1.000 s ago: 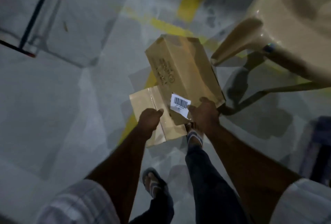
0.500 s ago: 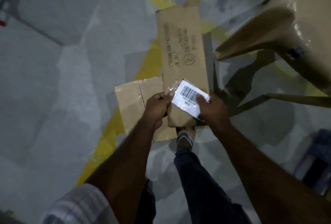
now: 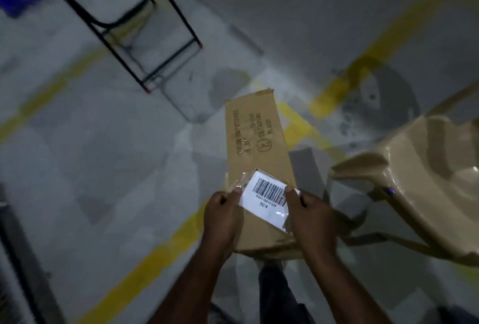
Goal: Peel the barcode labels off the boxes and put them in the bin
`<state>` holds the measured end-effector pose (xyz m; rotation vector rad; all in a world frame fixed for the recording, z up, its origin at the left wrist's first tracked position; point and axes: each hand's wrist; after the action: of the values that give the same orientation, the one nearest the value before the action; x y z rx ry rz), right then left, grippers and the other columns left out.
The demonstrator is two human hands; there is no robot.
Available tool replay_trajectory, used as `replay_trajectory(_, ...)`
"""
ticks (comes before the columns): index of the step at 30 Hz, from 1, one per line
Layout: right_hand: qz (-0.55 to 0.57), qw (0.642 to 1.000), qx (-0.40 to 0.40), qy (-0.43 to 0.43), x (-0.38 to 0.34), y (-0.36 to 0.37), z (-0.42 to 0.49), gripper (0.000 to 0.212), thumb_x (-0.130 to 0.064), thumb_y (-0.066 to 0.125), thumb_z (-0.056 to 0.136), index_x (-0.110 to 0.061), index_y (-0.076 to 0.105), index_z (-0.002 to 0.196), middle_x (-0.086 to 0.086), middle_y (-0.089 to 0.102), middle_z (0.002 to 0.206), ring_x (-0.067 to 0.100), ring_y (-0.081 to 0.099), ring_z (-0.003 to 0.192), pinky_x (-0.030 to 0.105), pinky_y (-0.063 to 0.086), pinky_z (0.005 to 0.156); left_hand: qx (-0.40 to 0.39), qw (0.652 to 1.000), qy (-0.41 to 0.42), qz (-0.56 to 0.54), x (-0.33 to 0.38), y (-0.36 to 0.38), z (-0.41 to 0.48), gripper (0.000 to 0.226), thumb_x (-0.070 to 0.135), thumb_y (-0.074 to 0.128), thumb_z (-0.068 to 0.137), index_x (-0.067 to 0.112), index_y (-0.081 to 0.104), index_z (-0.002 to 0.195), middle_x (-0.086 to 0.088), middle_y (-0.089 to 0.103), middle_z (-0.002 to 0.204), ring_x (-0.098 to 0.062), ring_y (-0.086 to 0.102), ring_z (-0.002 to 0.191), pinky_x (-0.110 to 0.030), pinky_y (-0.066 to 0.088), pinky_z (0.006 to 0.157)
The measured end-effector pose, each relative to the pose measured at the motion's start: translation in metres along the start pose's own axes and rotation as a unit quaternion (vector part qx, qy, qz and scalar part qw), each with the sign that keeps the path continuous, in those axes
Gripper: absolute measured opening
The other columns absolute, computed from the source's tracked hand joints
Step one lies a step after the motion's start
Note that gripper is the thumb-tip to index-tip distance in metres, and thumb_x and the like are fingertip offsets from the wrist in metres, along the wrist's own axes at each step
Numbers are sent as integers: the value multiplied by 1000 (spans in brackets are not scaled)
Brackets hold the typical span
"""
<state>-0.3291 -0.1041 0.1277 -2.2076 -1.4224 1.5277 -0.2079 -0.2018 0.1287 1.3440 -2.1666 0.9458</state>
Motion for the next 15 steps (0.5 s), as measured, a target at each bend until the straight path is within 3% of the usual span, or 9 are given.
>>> replay_trajectory(5, -13, 988, -53, -146, -91, 18, -106, 38, -49, 55, 92, -15, 71, 85, 4, 73, 76, 26, 67, 75, 33, 51, 66, 136, 985, 61, -84, 29, -127, -68, 31, 26, 62, 92, -2, 56, 80, -9, 57, 73, -21, 50, 69, -33, 41, 63)
replay_trajectory(9, -27, 960, -99, -260, -143, 44, -216, 45, -55, 53, 90, -14, 70, 85, 5, 73, 77, 28, 66, 75, 34, 51, 66, 242, 955, 101, -140, 15, -243, -125, 36, 33, 60, 93, 0, 57, 81, -15, 66, 80, -24, 57, 72, -36, 44, 66)
replay_trajectory(15, -71, 878, -248, -403, -191, 92, -380, 45, -55, 58, 87, -12, 70, 76, 1, 70, 68, 20, 66, 71, 36, 54, 70, 379, 890, 152, -201, -44, -417, -230, 47, 45, 57, 94, 4, 51, 72, -8, 55, 66, -21, 53, 64, -35, 40, 61)
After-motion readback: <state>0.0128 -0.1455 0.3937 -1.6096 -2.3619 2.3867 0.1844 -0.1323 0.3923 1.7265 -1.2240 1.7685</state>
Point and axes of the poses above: each hand's wrist, its own z-axis towards the middle knuckle, its own y-axis out of the palm, x = y × z
